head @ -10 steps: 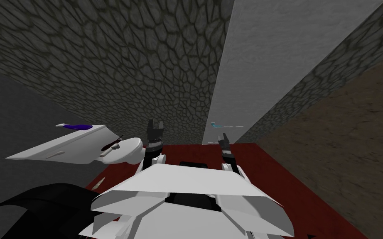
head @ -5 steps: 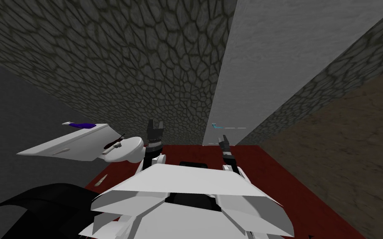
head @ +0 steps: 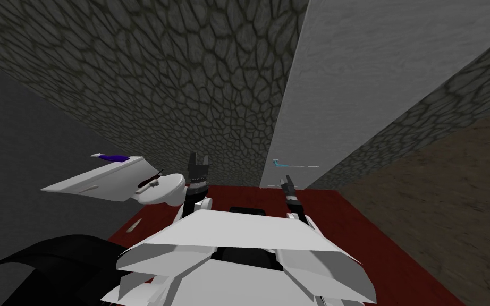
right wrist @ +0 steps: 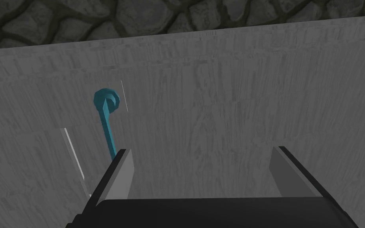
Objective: Pull the door open
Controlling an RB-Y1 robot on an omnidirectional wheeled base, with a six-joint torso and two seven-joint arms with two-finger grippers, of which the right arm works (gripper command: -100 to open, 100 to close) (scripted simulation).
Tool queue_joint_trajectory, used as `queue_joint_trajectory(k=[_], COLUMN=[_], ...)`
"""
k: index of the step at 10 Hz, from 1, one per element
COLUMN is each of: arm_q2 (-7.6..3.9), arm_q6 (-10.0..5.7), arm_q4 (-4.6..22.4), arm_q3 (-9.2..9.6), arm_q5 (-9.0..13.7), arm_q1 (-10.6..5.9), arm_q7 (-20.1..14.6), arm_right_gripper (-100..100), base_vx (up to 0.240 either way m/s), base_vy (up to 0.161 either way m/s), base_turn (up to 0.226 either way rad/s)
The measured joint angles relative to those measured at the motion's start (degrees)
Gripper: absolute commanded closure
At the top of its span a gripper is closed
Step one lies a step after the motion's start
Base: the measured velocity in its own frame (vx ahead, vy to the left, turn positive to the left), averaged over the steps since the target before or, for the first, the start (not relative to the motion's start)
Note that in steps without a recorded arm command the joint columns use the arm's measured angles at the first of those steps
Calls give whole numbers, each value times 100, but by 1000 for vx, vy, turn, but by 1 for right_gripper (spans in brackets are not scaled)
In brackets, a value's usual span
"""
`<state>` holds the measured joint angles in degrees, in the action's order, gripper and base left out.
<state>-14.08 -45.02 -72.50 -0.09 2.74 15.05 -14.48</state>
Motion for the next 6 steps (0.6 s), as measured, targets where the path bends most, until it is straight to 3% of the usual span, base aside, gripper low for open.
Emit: queue_joint_trajectory(k=[4, 6], arm_q2=[-71, -162], arm_q6=[-167, -221], arm_q4=[628, 899], arm_q3=[-19, -44], arm_q5=[29, 60], arm_q1=[-142, -196], arm_q7=[-18, -63], arm_right_gripper=[-100, -100], base_vx=[50, 53], base_vy=[-38, -43], base_turn=[87, 58])
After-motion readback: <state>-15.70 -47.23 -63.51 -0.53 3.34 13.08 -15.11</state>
